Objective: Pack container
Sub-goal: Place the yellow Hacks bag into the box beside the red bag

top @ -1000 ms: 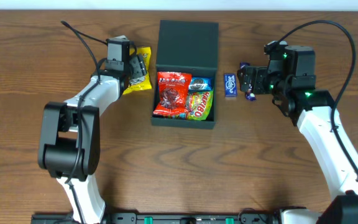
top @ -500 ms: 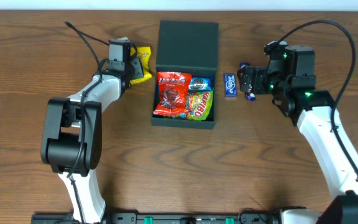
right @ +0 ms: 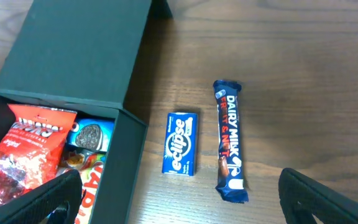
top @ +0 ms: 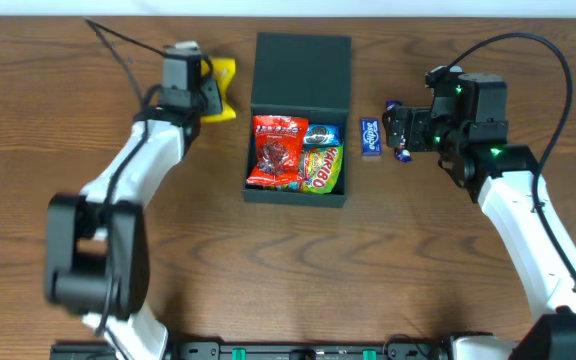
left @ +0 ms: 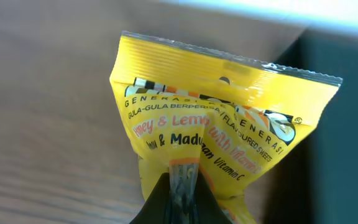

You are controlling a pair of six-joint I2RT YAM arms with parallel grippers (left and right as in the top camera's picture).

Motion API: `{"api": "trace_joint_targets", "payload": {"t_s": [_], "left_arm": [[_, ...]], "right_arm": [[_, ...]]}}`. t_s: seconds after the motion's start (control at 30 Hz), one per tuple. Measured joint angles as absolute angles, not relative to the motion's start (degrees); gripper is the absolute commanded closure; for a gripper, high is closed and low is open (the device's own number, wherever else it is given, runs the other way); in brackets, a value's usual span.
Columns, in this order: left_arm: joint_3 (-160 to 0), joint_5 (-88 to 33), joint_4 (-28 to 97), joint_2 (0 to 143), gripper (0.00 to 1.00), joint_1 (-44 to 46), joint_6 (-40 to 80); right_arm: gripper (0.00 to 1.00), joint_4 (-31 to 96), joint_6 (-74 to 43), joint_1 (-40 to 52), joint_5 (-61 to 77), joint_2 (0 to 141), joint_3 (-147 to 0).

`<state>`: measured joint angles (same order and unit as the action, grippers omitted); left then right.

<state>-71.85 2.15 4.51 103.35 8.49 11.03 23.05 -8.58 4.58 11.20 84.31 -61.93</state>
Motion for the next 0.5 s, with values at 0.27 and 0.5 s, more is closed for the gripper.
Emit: {"api": "trace_joint_targets", "payload": {"t_s": [0.27, 0.5], "left_arm": [[-71.85, 2.9, 12.67, 91.92, 0.94, 17.06, 10.22], [-71.85, 1.5, 17.41, 91.92, 0.94, 29.91, 13.32]], "right_arm": [[0.01, 23.09, -8.58, 4.56, 7.49, 84.31, -61.93], [0.01, 23.27, -8.84, 1.56, 6.33, 84.31, -61.93]]}}
